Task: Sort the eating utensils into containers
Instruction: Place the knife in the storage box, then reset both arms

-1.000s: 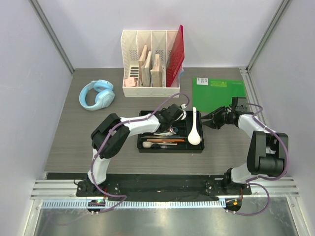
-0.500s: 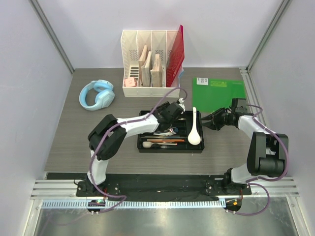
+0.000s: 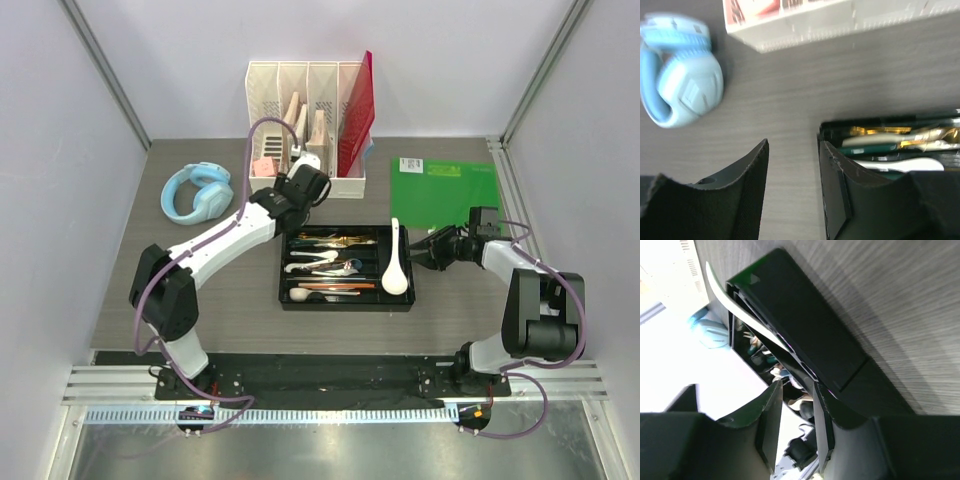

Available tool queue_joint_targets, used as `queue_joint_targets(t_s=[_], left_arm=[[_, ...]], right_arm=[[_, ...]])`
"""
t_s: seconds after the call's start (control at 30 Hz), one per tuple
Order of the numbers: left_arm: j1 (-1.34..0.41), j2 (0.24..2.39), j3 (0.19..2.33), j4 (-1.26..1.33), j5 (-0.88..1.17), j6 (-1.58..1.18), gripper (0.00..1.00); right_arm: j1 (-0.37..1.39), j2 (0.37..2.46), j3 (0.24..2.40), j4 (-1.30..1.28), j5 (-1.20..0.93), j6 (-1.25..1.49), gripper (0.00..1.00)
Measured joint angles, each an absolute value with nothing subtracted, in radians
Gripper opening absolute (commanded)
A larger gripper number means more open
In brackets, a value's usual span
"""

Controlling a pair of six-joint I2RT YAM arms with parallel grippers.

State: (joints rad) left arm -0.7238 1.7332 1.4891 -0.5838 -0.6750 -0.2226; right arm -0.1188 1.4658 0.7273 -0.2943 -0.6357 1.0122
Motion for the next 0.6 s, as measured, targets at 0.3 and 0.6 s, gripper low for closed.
queue_joint_targets(t_s=[0.3, 0.6], left_arm=[[-0.671, 1.721, 1.409, -0.699, -0.601, -0.340, 0.43], [-0.672, 1.676, 1.375, -0.723, -0.601, -0.352, 0.43]], right_arm=[[-0.059, 1.443, 0.648, -0.163, -0.665, 1.110, 0.37], [-0.004, 1.423, 0.679, -0.144, -0.619, 1.119, 0.37]])
